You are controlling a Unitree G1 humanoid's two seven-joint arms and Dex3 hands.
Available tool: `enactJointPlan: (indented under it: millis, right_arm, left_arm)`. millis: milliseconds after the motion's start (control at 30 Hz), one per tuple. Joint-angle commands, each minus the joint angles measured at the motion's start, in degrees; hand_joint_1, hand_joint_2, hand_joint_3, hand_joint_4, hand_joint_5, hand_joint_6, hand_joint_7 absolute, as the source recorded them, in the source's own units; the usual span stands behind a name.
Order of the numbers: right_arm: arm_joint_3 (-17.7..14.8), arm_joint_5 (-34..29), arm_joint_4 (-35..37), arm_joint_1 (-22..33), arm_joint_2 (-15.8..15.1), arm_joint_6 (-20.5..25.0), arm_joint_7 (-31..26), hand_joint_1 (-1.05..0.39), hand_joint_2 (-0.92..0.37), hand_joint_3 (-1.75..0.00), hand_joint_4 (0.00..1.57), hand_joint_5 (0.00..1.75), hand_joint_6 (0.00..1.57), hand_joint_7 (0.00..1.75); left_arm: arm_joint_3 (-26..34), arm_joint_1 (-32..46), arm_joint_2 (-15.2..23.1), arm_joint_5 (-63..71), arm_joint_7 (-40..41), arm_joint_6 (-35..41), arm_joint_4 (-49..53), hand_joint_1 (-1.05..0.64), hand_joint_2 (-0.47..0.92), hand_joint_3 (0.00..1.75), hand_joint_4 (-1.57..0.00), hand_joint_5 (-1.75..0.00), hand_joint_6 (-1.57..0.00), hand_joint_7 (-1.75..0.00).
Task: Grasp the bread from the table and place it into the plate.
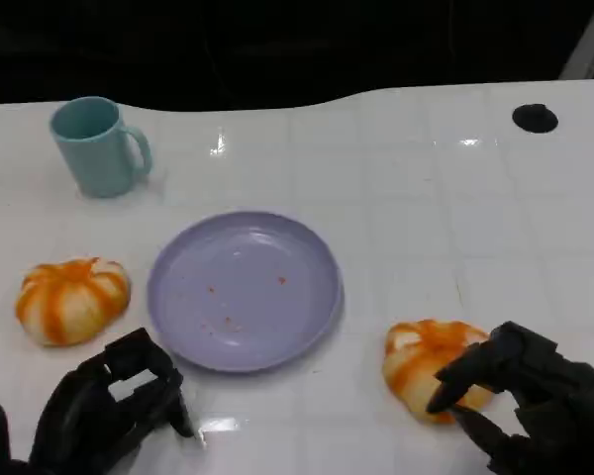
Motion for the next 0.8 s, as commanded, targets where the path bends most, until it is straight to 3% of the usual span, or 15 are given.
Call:
enactJointPlan:
  millis: [33, 167, 433, 600, 800]
  right_arm:
    - [-1.26, -7.45, -0.16, -1.33, -3.63, -4.70, -3.60, -0.44, -0.83, -0.26, 0.41, 0.89, 0.48, 0.61]
    - [-2.32, -17.24, -1.21, -1.62, -6.28, -6.81, -9.25, -0.46, -0.91, -0.10, 0.31, 0.69, 0.47, 0.39]
    - [-2.16, -32.42, -5.46, -1.34, -11.15, -5.63, -18.80, -0.46, -0.91, -0.02, 0.16, 0.42, 0.38, 0.12]
    - [-1.68, -39.98, -11.44, -1.00, -14.37, -0.81, -21.18, -0.47, -0.90, 0.00, 0.03, 0.31, 0.27, 0.03]
    - [0.15, -46.14, -16.68, -1.60, -16.91, 5.64, -22.37, -0.43, -0.86, 0.00, 0.00, 0.19, 0.18, 0.00]
  left_arm:
    - [0.27, 0.70, 0.93, 0.74, 0.65, 0.73, 0.86, -0.52, 0.92, 0.16, -0.78, -1.69, -0.70, -1.43]
    - [0.29, 0.76, 0.86, 0.58, 0.46, 0.70, 0.69, -0.51, 0.92, 0.17, -0.77, -1.69, -0.70, -1.44]
    - [0.38, 0.78, 0.99, 0.51, 0.10, 0.37, 0.86, -0.51, 0.92, 0.17, -0.77, -1.70, -0.70, -1.43]
    - [0.53, 0.63, 0.99, 0.13, -0.35, 0.60, 1.18, -0.50, 0.92, 0.19, -0.77, -1.71, -0.69, -1.43]
    - [0.46, 0.79, 0.87, 0.41, 0.20, 0.72, 1.04, -0.50, 0.92, 0.18, -0.77, -1.71, -0.70, -1.42]
